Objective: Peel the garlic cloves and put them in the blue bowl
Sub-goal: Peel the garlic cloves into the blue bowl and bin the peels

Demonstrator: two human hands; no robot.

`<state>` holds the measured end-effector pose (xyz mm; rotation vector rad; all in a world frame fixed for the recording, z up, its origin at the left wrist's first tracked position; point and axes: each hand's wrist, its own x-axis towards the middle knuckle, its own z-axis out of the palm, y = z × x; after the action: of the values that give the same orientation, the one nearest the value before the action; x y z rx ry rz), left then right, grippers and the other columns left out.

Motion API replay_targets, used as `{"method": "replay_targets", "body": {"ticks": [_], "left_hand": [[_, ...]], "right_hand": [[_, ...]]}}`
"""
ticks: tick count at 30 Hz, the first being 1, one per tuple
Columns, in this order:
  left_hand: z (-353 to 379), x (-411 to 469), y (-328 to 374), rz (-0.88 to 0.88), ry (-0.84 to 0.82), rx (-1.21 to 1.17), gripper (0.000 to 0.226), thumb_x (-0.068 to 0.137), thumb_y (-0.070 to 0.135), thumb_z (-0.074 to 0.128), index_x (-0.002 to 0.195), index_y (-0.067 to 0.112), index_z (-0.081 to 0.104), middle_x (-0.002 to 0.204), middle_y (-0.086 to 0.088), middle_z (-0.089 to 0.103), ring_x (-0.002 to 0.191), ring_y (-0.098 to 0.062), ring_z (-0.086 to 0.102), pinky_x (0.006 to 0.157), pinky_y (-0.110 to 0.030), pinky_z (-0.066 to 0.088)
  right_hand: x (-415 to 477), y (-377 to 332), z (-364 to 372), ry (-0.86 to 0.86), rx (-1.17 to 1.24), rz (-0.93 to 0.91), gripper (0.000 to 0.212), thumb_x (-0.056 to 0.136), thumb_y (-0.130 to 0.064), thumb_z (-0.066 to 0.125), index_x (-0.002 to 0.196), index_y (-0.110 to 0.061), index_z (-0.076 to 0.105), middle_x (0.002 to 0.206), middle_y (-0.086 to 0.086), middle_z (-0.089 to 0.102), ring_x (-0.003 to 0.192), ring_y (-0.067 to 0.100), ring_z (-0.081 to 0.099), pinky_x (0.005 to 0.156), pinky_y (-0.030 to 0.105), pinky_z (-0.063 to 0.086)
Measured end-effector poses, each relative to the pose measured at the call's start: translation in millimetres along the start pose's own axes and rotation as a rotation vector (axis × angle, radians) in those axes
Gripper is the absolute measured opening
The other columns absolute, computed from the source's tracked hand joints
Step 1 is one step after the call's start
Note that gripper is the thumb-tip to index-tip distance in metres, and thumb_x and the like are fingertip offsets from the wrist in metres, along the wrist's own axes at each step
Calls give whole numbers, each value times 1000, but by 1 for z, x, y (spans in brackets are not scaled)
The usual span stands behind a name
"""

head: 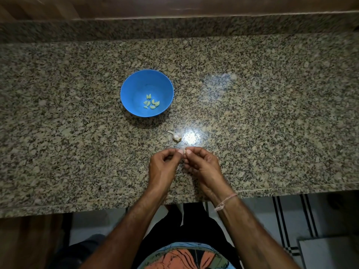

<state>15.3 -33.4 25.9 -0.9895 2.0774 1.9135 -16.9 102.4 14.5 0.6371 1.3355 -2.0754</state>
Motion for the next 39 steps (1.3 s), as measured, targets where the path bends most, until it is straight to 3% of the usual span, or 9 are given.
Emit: {"method": "replay_targets", "body": {"ticks": [7, 10, 14, 23, 26, 30, 32, 35, 39], "left_hand": [[-4, -3, -1, 92, 35, 0, 11, 92, 27, 80, 101, 20, 80, 95, 5, 80, 94, -10, 76, 90, -39, 63], [-7, -4, -5, 249, 32, 245, 8, 96, 35, 74, 101, 28, 76, 91, 11, 76, 87, -7, 72, 77, -38, 62], [-7, -4, -4, 529, 77, 625, 12, 103, 36, 62, 94, 28, 64, 84, 16, 63, 78, -7, 58, 63, -32, 47], [-8, 3, -7, 623, 19, 733, 20, 105, 29, 59, 86, 25, 54, 81, 12, 55, 77, -14, 52, 61, -39, 46], [-6, 2, -2, 429, -93, 525, 21, 105, 26, 57, 86, 19, 57, 76, 9, 56, 69, -10, 50, 57, -27, 41], [-2, 9, 5, -170, -318, -91, 22, 109, 22, 48, 95, 10, 59, 69, 4, 46, 60, -10, 42, 51, -25, 33], [-3, 13, 6, -245, -381, -143, 23, 109, 23, 44, 95, 15, 61, 68, 5, 44, 58, -9, 41, 51, -27, 32], [-3, 7, 12, -112, -340, 16, 25, 112, 32, 44, 100, 18, 60, 71, 5, 52, 60, -6, 47, 53, -24, 38], [3, 7, 3, 408, -148, 384, 22, 111, 31, 41, 95, 19, 51, 85, 3, 56, 78, -13, 54, 65, -30, 41]], "right_hand": [[-4, -6, -2, -36, -269, -168, 17, 93, -8, 76, 109, -3, 75, 107, 14, 79, 105, 29, 75, 94, 40, 62], [-1, -6, -2, 13, -409, -243, 11, 93, -8, 76, 104, -5, 77, 102, 9, 80, 101, 25, 76, 94, 44, 62], [4, -2, -3, 27, -564, -330, 7, 96, -18, 75, 97, -11, 78, 96, 3, 79, 95, 20, 76, 90, 42, 63], [9, 2, -1, 117, -685, -254, 25, 96, -34, 74, 81, -13, 72, 78, 5, 75, 78, 22, 74, 78, 42, 64], [3, 1, 3, 144, -795, -402, 25, 98, -27, 73, 79, -13, 66, 71, -3, 66, 65, 8, 60, 61, 15, 49], [5, -4, 6, 90, -903, -573, 27, 99, -25, 72, 75, -20, 60, 62, -11, 54, 54, 2, 48, 52, 13, 39], [8, -7, 5, 66, -946, -626, 30, 100, -26, 71, 73, -19, 58, 59, -12, 50, 53, 3, 46, 52, 12, 35], [11, -15, 4, 7, -999, -610, 33, 102, -28, 67, 73, -20, 54, 61, -11, 48, 54, 3, 42, 51, 15, 34], [14, -28, 5, -61, -771, -276, 35, 105, -34, 61, 74, -22, 52, 67, -11, 49, 57, -1, 42, 56, 13, 38]]}}
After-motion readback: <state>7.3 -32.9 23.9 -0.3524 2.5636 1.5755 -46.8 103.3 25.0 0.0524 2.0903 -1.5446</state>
